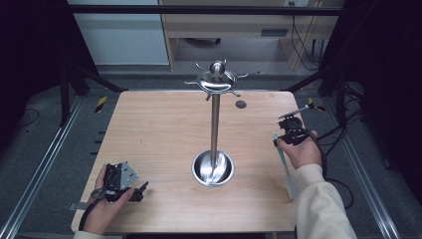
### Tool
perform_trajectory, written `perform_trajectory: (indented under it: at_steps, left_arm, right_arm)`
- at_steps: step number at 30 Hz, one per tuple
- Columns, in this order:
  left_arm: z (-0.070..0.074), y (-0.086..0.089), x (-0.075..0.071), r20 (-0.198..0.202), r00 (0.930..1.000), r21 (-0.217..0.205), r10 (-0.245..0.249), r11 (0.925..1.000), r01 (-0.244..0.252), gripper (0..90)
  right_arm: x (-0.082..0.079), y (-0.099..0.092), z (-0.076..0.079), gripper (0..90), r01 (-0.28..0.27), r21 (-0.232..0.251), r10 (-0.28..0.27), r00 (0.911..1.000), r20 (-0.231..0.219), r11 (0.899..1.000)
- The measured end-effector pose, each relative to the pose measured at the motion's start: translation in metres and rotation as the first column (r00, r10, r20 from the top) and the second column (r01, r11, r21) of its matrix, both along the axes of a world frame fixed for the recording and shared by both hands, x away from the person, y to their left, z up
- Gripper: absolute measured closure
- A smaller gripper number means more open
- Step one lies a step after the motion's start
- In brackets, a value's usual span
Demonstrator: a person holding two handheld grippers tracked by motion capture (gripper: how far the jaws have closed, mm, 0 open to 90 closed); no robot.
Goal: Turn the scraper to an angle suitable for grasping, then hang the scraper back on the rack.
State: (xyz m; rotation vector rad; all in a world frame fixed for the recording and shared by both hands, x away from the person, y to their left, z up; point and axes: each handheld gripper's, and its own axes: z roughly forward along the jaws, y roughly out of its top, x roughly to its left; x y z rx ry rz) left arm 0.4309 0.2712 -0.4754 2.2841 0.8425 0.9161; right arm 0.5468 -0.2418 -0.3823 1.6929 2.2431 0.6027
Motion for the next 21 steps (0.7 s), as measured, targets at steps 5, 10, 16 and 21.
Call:
perform_trajectory:
  at_steps: [5, 10, 16, 21]
  left_arm:
    - [0.000, 0.000, 0.000, 0.002, 1.0000, -0.001, 0.001, 1.0000, -0.001, 3.0]
    - [0.000, 0.000, 0.000, 0.000, 1.0000, -0.002, 0.002, 1.0000, -0.002, 3.0]
    - [0.000, 0.000, 0.000, 0.001, 1.0000, 0.000, -0.001, 1.0000, 0.001, 3.0]
    - [0.000, 0.000, 0.000, 0.001, 1.0000, -0.005, 0.000, 1.0000, 0.000, 3.0]
  right_arm:
    - [-0.007, 0.001, 0.018, 74.4, -0.027, 0.018, 0.026, 0.9981, 0.057, 0.999]
    - [-0.016, 0.003, 0.039, 74.5, -0.059, 0.040, 0.054, 0.9908, 0.124, 0.997]
    - [-0.028, 0.010, 0.060, 74.5, -0.105, 0.046, 0.094, 0.9763, 0.195, 0.993]
    - [-0.034, 0.014, 0.072, 74.5, -0.146, 0.062, 0.127, 0.9616, 0.243, 0.987]
